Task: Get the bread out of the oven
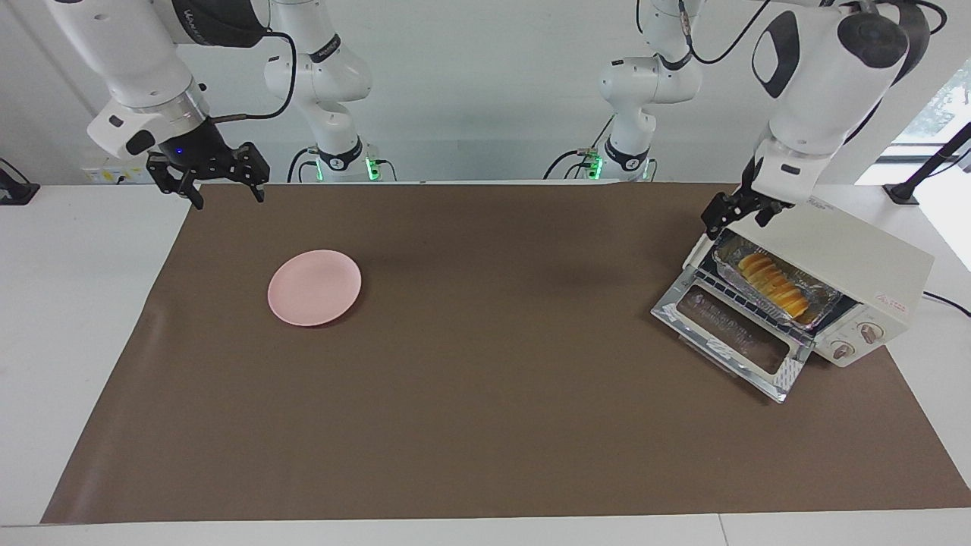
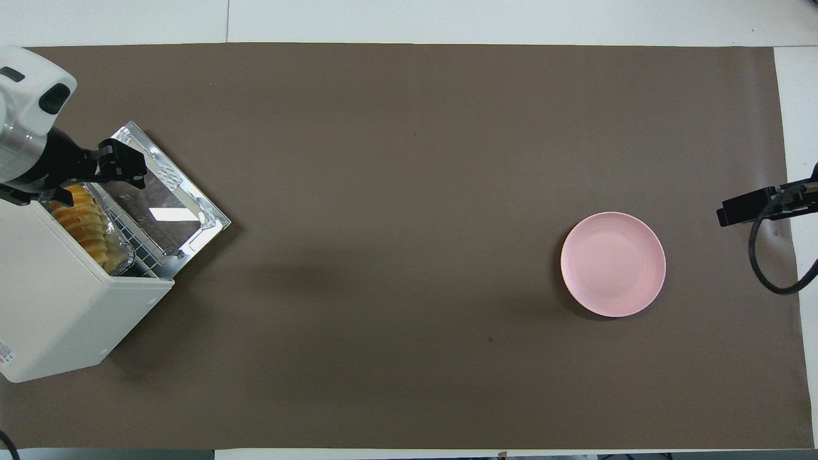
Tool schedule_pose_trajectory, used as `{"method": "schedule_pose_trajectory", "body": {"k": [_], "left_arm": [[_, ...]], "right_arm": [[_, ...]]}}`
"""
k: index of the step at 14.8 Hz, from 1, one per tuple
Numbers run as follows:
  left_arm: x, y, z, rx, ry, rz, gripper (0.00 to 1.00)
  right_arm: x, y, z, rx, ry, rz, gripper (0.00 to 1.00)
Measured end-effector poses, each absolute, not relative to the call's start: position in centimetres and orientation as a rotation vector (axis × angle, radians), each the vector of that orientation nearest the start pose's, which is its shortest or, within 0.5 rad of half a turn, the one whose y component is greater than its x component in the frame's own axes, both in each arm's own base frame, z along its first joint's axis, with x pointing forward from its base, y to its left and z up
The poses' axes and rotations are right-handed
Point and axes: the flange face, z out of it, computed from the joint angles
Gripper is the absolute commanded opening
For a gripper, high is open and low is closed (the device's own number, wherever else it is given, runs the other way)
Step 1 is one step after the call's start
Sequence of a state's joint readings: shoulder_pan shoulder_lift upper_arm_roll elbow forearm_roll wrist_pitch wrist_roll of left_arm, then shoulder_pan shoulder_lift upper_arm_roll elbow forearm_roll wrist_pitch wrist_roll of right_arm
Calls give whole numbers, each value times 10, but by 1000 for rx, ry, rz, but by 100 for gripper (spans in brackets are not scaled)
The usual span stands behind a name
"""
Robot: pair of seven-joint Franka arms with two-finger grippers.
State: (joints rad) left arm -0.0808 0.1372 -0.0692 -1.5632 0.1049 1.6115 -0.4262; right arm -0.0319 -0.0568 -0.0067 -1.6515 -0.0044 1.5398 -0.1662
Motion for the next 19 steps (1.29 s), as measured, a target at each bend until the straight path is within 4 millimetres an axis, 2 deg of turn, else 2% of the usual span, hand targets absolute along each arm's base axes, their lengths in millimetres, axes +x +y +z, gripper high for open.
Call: {"method": "schedule_pose_trajectory", "body": {"k": [2,3,5,7,11,16,19], "left_arm": [[625,-77,507,-2915,-498,49,100],[636,-73,487,-2893,-523,34,100],[644,-54,463,-2839,-593,32,100],[642,-45,449,-2778,-679,18,100],[626,-41,415,-2707,-689,60,100],[603,-38,397,-2713,-671,66,100],[596,-37,389,-2725,-664,49,94]], "right_arm": [[532,-21,615,-3132,-200,86,100],[532,-21,615,-3132,-200,86,100],[532,-21,615,-3132,-200,86,100],[532,-21,615,-3132,-200,86,100],[532,-21,615,-3132,-200,86,100],[532,-21,615,-3132,-200,86,100],[532,-21,615,-3132,-200,86,100]]}}
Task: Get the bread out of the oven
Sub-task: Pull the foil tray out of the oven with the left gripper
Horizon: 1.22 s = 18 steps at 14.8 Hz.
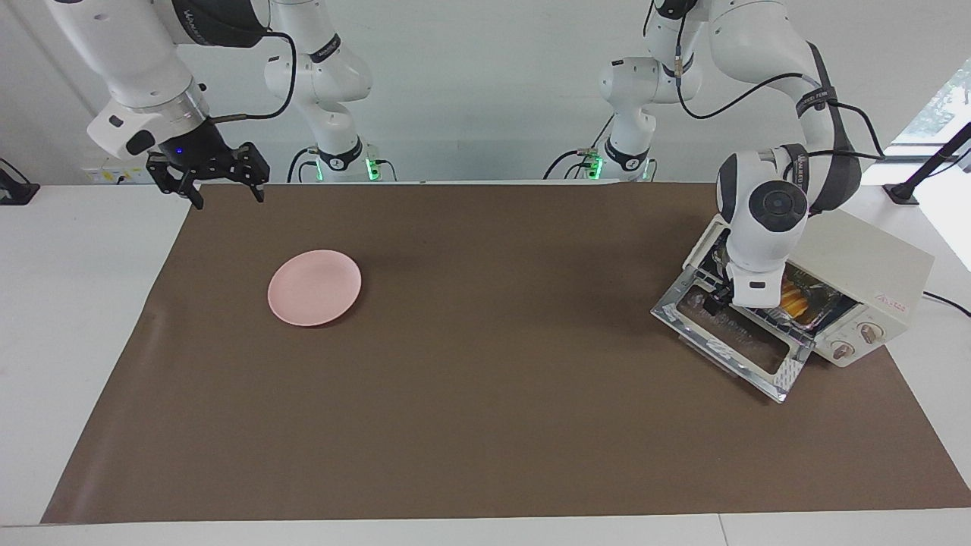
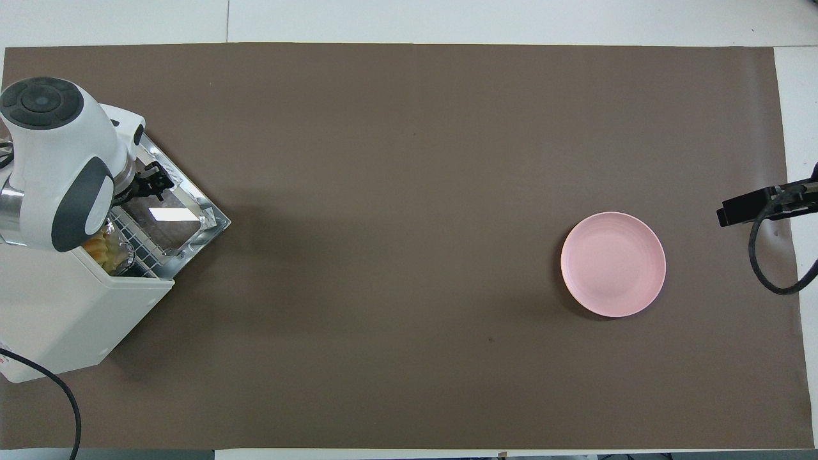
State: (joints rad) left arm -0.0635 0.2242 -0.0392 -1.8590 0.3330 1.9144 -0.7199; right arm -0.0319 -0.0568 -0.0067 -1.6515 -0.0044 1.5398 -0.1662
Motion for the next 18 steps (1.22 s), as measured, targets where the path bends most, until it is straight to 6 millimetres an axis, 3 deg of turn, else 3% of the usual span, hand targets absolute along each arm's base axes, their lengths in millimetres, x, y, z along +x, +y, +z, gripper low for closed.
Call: {"method": "schedule_pose_trajectory", "body": {"k": [1,2,5,8,9,11,15,18], "left_arm": [[594,-36,388,-2726,-665,48,85],[593,-35,387,-2727,-665,48,70],[591,-35,382,-2731,-660,47,43],[587,-32,376,-2728,-661,61,41],[585,-31,373,-2726,-662,69,32],[582,-28,369,-2722,-665,81,1],[583,-27,372,-2729,-667,62,0],[591,-34,387,-2746,-663,8,0]], "right_arm": [[532,-21,615,-3132,-200,86,100],[532,-21,615,-3132,-200,86,100],[532,-21,615,-3132,-200,86,100],[532,-21,615,-3132,-200,86,100],[532,-21,615,-3132,-200,86,100],[532,-21,615,-3132,-200,86,100],[532,-21,615,-3132,-200,86,100],[532,-21,615,-3132,-200,86,100]]}}
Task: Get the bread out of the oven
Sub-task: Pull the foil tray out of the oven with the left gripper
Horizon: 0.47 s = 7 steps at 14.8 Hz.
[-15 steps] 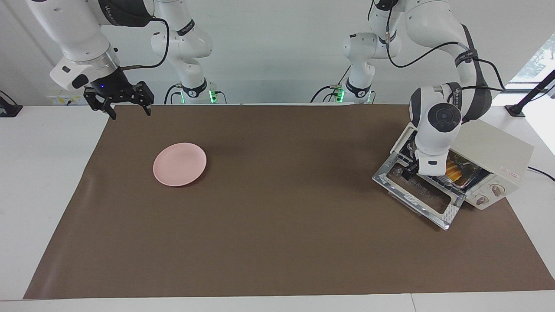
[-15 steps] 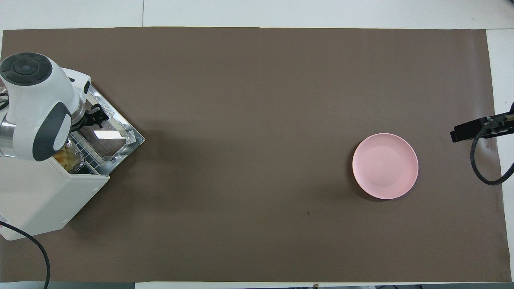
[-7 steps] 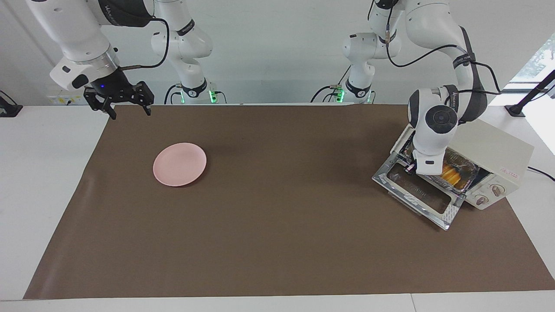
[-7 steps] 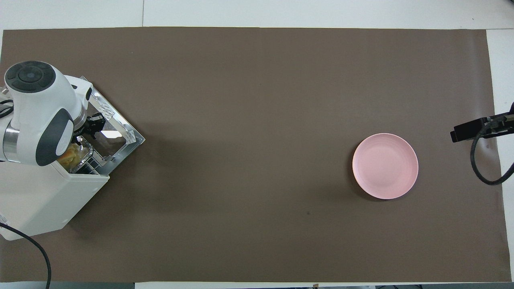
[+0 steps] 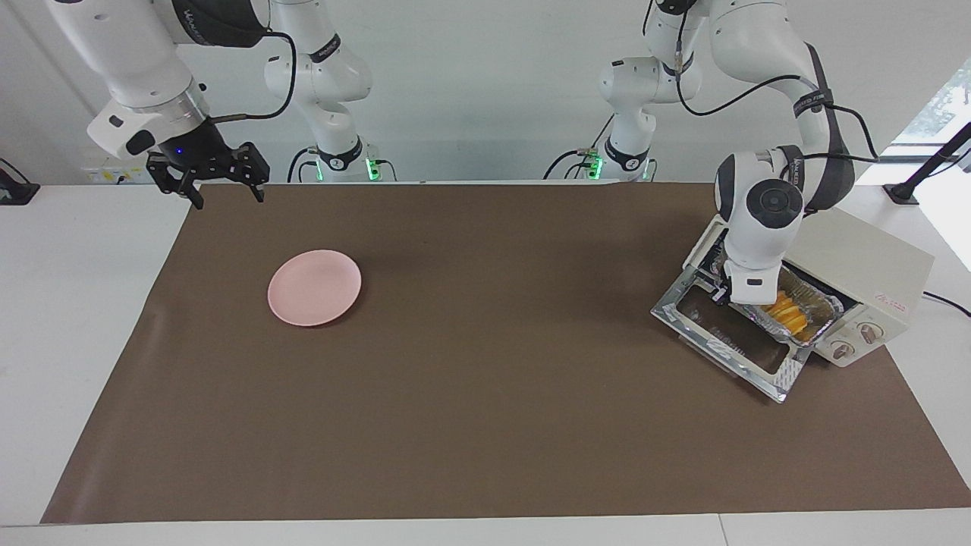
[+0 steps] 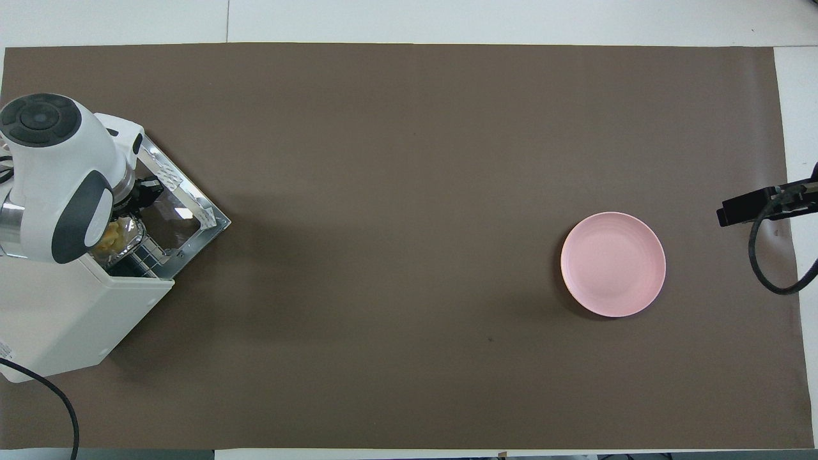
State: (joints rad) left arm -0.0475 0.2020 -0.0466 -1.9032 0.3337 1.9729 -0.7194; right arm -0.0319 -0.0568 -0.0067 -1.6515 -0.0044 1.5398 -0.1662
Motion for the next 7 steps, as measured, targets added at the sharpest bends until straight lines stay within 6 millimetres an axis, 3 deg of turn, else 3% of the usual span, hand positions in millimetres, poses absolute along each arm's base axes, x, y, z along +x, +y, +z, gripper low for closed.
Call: {"method": "schedule_pose_trajectory", "body": {"k": [2,3,5,7], "left_arm": [[602,-50,406,-2769,-635,-51,0],[608,-71,417,-2794,-607,-84,0],[612,-136,434,-2876,-534,-100,0],[598,-214,438,-2964,-433,-81,0]], "right_arm": [[532,-21,615,-3132,-200,86,100],[532,-21,615,-3132,-200,86,100],[532,-21,615,-3132,-200,86,100],[532,-21,615,-3132,-200,86,100]]}}
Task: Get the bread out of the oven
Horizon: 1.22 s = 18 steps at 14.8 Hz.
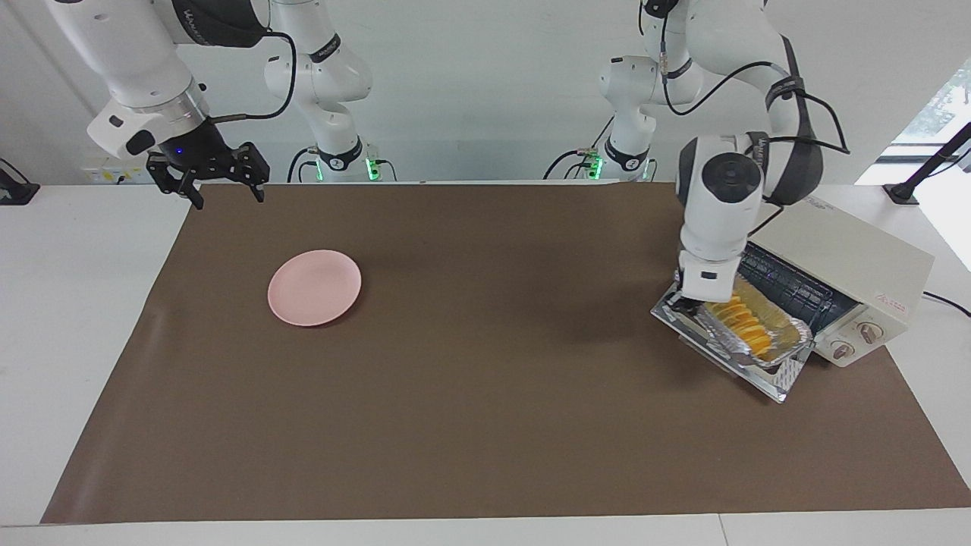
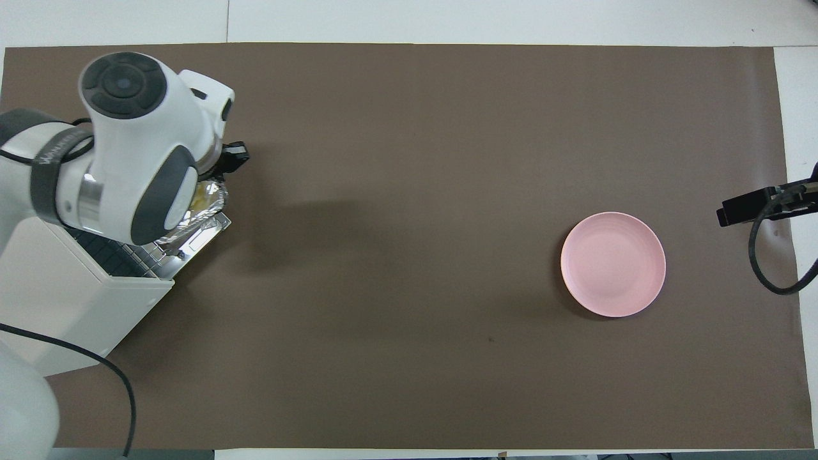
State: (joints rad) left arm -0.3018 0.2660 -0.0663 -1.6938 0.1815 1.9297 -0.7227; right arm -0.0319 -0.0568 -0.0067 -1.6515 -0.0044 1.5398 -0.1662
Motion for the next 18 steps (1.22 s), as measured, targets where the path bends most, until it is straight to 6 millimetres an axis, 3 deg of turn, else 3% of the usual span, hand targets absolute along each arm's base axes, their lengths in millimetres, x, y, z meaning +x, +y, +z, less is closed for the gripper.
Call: {"method": "schedule_pose_trajectory", "body": {"k": [2,4,9,10,11,12,16,18], "left_arm": [[579,-272,435,-3065,-363,-53,0],[564,-313,420,-3108,-250,-46,0],[507,-415,351,-3089,39,44,0],[501,-423,342,-3087,63,49,30],[499,-426,338,-3085,71,53,78],[500,-426,337,-3084,69,53,100],[514,-412,355,-3098,21,18,100],[535,-378,389,-3105,-79,-9,100]], "right_arm": [[532,-21,615,-3132,-200,86,100],[532,-21,615,-3132,-200,88,100],[531,-24,614,-3131,-192,98,100],[531,-24,614,-3131,-193,98,100],[531,-23,614,-3131,-194,98,100],[531,-23,614,-3131,-194,98,100],[531,-23,614,-3131,-195,98,100],[531,-22,614,-3131,-198,98,100]]}}
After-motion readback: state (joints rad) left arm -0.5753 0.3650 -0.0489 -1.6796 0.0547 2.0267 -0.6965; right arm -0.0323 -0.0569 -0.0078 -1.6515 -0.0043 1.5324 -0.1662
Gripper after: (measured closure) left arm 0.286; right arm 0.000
